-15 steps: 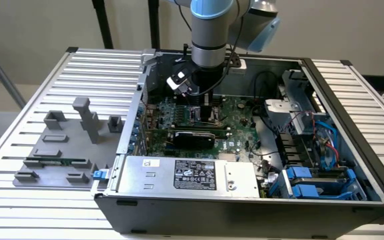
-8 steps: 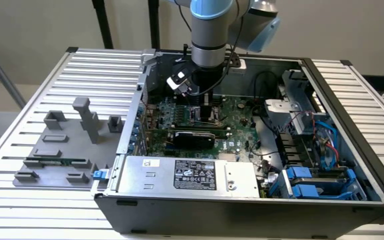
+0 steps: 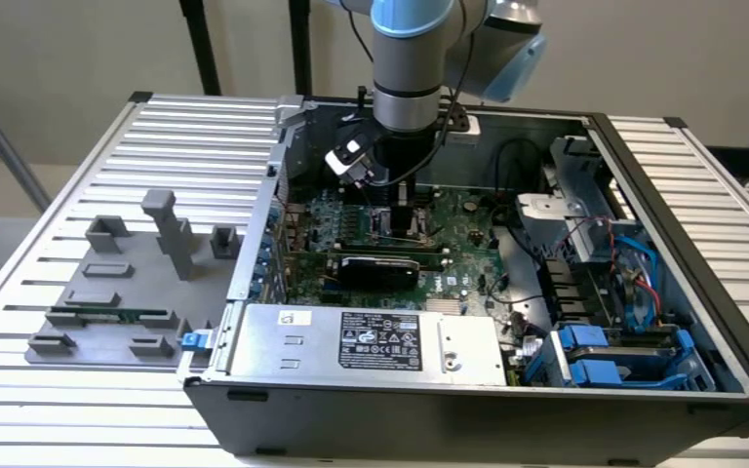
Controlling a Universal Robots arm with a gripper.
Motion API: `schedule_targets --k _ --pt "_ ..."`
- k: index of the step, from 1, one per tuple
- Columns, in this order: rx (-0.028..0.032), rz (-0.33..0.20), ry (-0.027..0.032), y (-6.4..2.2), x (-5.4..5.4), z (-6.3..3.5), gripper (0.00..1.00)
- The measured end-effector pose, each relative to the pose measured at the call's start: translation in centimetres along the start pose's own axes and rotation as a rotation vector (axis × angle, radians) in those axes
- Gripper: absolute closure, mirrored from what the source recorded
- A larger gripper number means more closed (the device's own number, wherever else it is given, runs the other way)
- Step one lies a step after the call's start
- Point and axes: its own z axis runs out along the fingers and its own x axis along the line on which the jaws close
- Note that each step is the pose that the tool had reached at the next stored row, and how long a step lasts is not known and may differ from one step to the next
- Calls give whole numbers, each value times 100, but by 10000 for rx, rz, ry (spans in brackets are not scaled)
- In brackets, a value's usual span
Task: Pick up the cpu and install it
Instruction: 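Place the cpu into insertion slot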
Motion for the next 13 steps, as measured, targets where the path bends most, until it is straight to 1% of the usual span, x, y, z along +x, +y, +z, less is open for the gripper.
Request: schedule_targets --k 4,13 --pt "-2 -1 -38 -1 0 2 45" --pt "-3 29 -43 -4 13 4 45"
